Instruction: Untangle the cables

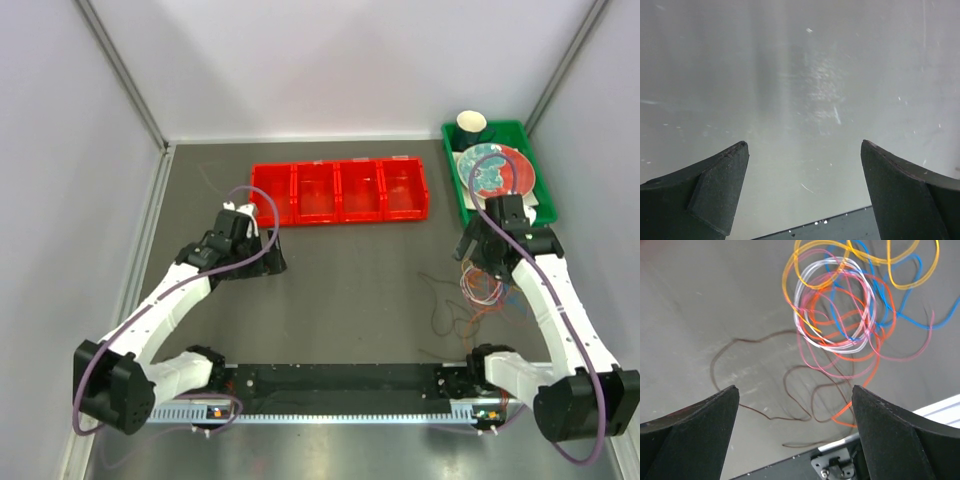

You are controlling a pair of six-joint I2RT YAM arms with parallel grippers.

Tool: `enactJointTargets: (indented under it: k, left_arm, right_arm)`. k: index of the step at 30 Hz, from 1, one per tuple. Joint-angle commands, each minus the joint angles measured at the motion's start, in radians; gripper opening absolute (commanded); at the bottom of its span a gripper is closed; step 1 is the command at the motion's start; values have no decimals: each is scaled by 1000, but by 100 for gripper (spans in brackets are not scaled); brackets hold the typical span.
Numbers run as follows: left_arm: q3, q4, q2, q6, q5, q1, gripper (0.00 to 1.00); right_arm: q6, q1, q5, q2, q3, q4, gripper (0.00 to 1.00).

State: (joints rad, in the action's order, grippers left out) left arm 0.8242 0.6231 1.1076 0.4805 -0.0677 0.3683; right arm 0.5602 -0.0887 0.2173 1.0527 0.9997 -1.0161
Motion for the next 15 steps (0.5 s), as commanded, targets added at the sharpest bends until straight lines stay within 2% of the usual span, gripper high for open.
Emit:
enactJointTargets:
  k: [1,4,6,11,15]
  left_arm:
    - [-11,-48,-9,-11,-20,55,96]
    - [-8,-45,-2,-10,-6,81,96]
    - [-8,-40,3,-6,9,92,96]
    - [-7,-36,3,-2,35,127,96]
    - [-8,-33,11,3,43,144,95]
  right_arm:
    - [66,9,65,-25,-47,-42,91]
    - [93,17,88,12,-42,-48,86]
    - [99,61,45,38,-50,-35,77]
    - [87,151,25,99,-78,39,69]
    - [61,175,19,179,-64,74,65]
